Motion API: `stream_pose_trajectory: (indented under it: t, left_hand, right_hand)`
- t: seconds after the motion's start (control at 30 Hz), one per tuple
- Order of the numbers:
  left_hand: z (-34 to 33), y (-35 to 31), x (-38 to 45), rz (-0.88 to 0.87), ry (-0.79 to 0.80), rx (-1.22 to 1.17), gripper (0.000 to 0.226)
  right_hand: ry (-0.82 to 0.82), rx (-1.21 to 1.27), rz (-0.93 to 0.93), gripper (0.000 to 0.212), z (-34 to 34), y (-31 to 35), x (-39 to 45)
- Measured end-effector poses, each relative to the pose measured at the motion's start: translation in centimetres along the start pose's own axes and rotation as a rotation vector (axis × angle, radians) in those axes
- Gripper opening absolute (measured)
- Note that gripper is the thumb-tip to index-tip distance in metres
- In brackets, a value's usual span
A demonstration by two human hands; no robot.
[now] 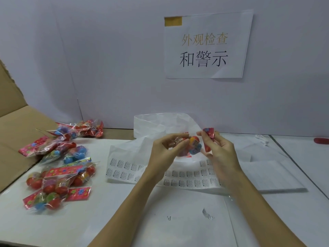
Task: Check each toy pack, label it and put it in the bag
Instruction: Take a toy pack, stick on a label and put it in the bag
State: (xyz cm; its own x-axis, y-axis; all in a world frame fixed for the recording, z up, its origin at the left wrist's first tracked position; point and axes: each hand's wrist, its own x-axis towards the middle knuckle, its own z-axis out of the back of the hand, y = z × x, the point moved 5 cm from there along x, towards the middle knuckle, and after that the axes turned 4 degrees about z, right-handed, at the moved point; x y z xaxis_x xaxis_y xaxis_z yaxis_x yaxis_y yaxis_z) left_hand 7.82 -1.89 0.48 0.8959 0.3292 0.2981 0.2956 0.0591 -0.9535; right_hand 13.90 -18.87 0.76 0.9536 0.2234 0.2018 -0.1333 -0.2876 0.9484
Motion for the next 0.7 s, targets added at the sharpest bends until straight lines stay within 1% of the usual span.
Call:
stream_pose_trajectory:
  t: [0.07, 0.1, 0.17, 0.23, 0.3, 0.4, 0.43, 0.47, 0.5, 0.57, 0.63, 0.67, 0.7]
  left_hand:
    - [0.1, 0.5, 0.0, 0.034, -0.054, -0.036, 0.019]
    - [0.3, 0.8, 0.0, 0.066, -0.101, -0.079, 0.020]
    - [0.5, 1.3, 0.0, 0.133, -0.160, -0.196, 0.028]
    - [0.5, 1.3, -0.1, 0.163, -0.165, -0.229, 0.035]
    - [0.2, 1.4, -0.1, 0.171, -0.135, -0.175, 0.043]
    - [-0.4, 1.4, -0.1, 0.135, -0.029, -0.140, 0.058]
    - [-0.5, 1.2, -0.2, 0.104, -0.010, -0.157, 0.058]
    - [-0.4, 1.1, -0.2, 0.065, -0.009, -0.158, 0.054]
    - [-0.3, 0.9, -0.1, 0.019, -0.020, -0.122, 0.044]
    - [0.1, 1.1, 0.2, -0.048, -0.071, 0.070, 0.019]
    - [0.4, 1.8, 0.3, -0.022, -0.142, 0.249, 0.034]
    - [0.4, 1.9, 0.2, -0.004, -0.158, 0.318, 0.039]
    - [0.2, 1.9, 0.0, -0.010, -0.154, 0.385, 0.038]
  right_hand:
    - [-0.012, -0.046, 0.053, 0.028, -0.1, 0.0, 0.2]
    - [-0.004, -0.059, 0.071, 0.036, -0.2, -0.1, 0.2]
    - [0.030, -0.017, 0.009, 0.052, -0.5, -0.9, 0.4]
    - [0.069, -0.038, -0.058, 0.059, -0.7, -1.7, 0.4]
    - [0.071, -0.095, -0.036, 0.056, -0.7, -2.1, 0.4]
    - [0.041, -0.175, 0.042, 0.049, -0.6, -1.8, 0.5]
    - [0.041, -0.206, 0.062, 0.046, -0.6, -1.7, 0.5]
    - [0.042, -0.245, 0.087, 0.042, -0.5, -1.4, 0.6]
    - [0.043, -0.315, 0.124, 0.037, -0.3, -1.1, 0.7]
    - [0.050, -0.579, 0.226, 0.027, 0.3, -0.4, 0.8]
    - [0.097, -0.825, 0.269, 0.020, 0.7, 0.0, 0.8]
    - [0.136, -0.890, 0.241, 0.016, 0.9, -0.1, 0.9]
    - [0.191, -0.936, 0.188, 0.014, 1.1, -0.3, 0.9]
